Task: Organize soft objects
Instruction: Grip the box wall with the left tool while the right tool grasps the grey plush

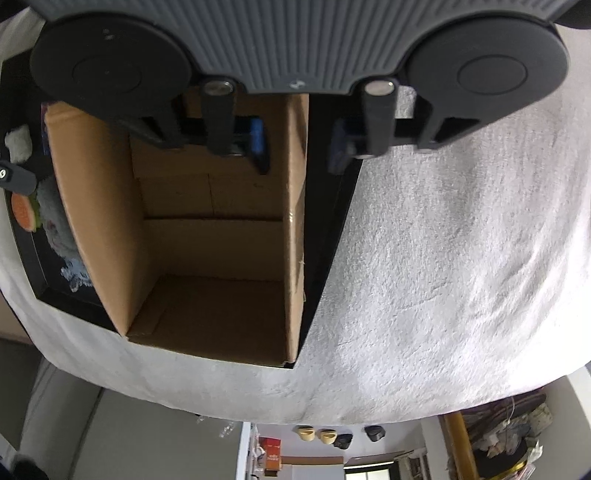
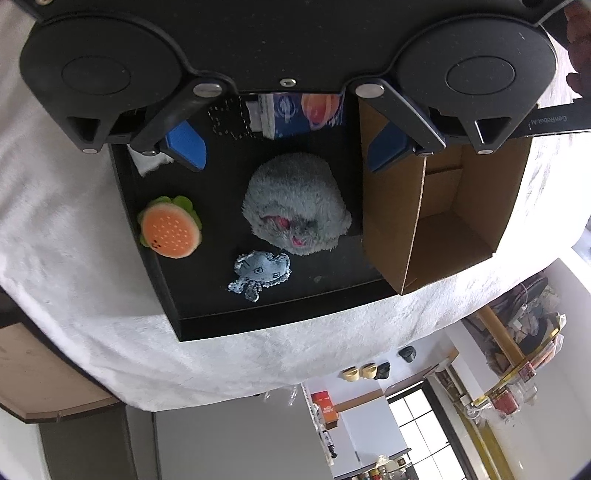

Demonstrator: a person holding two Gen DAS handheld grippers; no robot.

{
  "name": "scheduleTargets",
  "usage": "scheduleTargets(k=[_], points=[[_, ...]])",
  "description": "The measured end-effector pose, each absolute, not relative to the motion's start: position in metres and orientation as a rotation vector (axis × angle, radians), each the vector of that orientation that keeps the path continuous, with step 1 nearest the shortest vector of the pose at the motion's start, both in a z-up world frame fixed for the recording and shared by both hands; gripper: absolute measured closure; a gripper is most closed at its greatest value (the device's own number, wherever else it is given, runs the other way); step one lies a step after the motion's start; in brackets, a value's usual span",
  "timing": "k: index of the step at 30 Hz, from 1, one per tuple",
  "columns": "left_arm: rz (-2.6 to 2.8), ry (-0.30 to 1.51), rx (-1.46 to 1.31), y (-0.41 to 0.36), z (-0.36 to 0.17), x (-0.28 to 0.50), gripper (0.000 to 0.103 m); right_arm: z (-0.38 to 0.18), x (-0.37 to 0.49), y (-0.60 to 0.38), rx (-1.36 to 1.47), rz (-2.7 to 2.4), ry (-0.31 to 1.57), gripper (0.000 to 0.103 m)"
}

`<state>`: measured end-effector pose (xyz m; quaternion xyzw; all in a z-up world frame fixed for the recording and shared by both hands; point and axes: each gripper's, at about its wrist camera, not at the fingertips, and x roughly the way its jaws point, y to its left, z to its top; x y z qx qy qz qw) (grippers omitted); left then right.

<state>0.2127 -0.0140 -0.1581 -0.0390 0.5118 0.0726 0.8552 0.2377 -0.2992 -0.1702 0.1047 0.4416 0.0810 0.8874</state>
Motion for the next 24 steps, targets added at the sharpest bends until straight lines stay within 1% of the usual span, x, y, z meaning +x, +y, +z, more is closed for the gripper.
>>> scheduleTargets(k=[2,4,24], points=[[0.163,1.070,-0.105,-0.010,-0.160,0.215,0.089,-0.175,0.245,-0.299,0.216,0.168,0.926,0.004],[0.173,1.060,-0.126,-0.007,-0.161,0.216,0.093,-0.180,0.251,-0.299,0.219,0.181,0.935,0.004],[0.198,0.980,-0.161,0.008,-0.162,0.227,0.093,-0.212,0.287,-0.278,0.142,0.208,0.972,0.004]])
